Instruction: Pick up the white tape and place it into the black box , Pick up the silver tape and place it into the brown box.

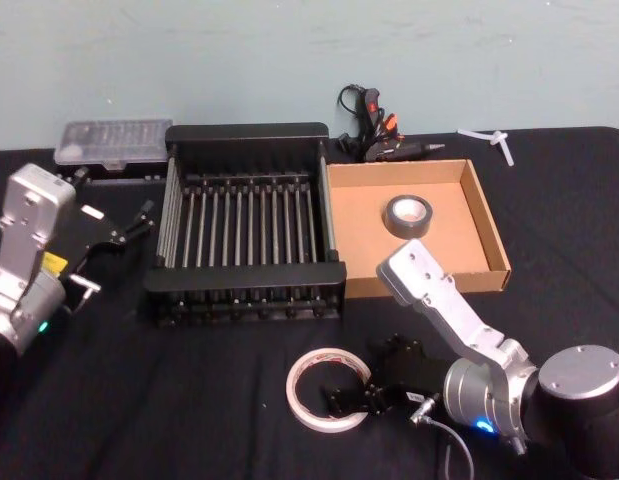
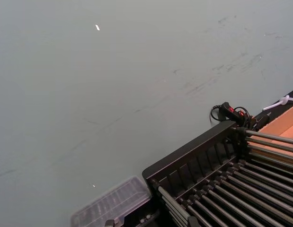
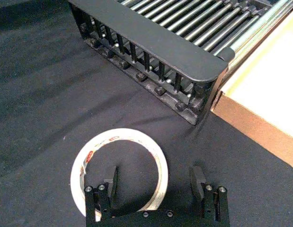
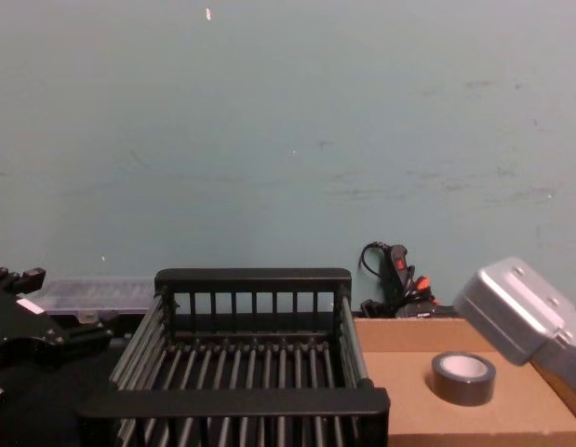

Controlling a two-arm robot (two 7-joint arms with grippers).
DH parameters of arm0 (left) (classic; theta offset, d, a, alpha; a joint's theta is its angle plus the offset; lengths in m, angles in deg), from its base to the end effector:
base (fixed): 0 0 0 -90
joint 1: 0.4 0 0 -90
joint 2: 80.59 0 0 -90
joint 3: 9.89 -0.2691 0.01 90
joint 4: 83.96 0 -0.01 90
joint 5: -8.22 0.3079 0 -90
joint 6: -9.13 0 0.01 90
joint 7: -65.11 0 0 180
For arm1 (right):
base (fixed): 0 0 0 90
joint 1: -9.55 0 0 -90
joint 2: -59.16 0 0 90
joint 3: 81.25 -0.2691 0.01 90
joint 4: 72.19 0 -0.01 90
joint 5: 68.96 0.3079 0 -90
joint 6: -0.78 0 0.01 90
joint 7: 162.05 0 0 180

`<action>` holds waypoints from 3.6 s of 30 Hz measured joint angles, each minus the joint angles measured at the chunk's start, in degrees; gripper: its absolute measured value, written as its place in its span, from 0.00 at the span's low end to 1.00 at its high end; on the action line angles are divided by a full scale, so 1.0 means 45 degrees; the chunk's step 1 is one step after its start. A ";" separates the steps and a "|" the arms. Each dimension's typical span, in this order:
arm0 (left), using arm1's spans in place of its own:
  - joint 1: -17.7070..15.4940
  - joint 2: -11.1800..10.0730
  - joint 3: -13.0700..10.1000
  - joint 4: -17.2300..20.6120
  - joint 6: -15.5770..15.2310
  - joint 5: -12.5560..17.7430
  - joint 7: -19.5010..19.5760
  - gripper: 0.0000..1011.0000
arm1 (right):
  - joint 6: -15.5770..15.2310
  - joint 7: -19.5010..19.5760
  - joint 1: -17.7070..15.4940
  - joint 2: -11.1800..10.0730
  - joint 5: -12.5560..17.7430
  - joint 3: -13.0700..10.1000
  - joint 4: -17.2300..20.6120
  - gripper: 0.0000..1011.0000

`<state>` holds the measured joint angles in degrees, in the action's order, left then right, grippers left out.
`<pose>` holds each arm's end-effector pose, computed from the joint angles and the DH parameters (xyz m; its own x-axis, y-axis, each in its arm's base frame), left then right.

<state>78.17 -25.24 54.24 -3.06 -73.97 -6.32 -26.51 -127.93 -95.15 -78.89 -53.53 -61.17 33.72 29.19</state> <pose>0.3538 0.0710 -0.2853 0.2924 0.8802 0.3739 -0.9552 0.2874 0.0705 0.2991 0.0405 -0.2502 0.7091 -0.7050 -0.0112 0.5503 0.5633 -0.6163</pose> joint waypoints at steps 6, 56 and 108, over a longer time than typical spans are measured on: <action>0.0000 0.0000 0.0000 0.0000 0.0000 0.0000 0.0000 0.99 | -0.0011 -0.0008 -0.0038 0.0013 -0.0057 -0.0001 0.0002 0.99; 0.0000 0.0000 0.0000 0.0000 0.0000 0.0000 0.0000 0.99 | -0.0024 -0.0006 -0.0047 0.0007 -0.0080 0.0005 0.0021 0.10; -0.0001 0.0000 0.0000 -0.0001 0.0000 0.0000 0.0000 0.99 | 0.0613 -0.0184 0.0007 -0.0768 0.1041 -0.0570 0.1538 0.10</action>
<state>78.17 -25.24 54.25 -3.06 -73.97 -6.33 -26.51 -125.18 -95.98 -78.86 -56.98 -56.49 31.16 36.11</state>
